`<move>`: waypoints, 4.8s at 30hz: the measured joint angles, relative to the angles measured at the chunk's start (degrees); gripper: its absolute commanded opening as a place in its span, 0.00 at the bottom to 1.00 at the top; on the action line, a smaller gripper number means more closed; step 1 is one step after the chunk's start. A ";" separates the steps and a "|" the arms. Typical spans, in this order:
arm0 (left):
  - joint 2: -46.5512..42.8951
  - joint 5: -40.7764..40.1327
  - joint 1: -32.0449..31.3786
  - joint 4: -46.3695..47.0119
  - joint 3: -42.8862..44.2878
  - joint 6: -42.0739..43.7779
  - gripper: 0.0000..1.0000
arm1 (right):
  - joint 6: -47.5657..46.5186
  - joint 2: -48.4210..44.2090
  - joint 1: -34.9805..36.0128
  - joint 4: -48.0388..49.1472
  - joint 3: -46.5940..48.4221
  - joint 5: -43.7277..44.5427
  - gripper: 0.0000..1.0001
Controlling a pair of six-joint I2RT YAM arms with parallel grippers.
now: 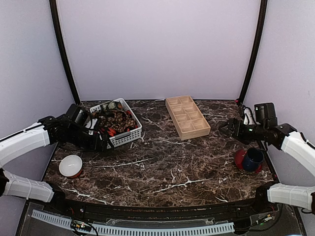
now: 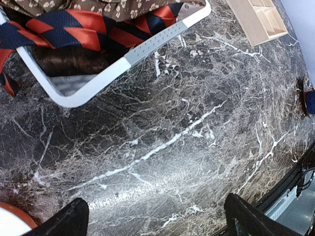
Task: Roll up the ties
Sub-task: Pick up the tie from the tie pile, then put down the tie at the center of the board, then pick up the tie from the center of the board.
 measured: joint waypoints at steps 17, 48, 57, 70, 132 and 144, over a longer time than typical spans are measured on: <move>22.67 1.46 12.81 -4.17 25.86 7.76 0.98 | 1.11 12.68 -5.25 0.55 10.67 -3.39 0.98; 51.58 -9.35 12.79 -5.81 46.18 18.56 0.07 | 3.63 11.87 -6.21 4.87 8.33 -9.44 0.98; 45.33 -9.64 12.76 -7.17 49.00 19.23 0.00 | 3.63 12.00 -6.36 4.81 8.74 -9.66 0.98; 24.35 3.89 10.34 -1.64 53.33 13.11 0.00 | 4.35 12.00 -6.43 5.81 10.32 -10.86 0.98; 17.84 15.47 -22.25 0.85 9.90 14.88 0.76 | -4.39 11.82 13.75 -12.72 9.18 -1.51 0.88; 27.06 8.55 -32.48 5.84 7.41 17.59 0.76 | 0.98 15.30 28.74 -12.13 2.71 4.07 0.87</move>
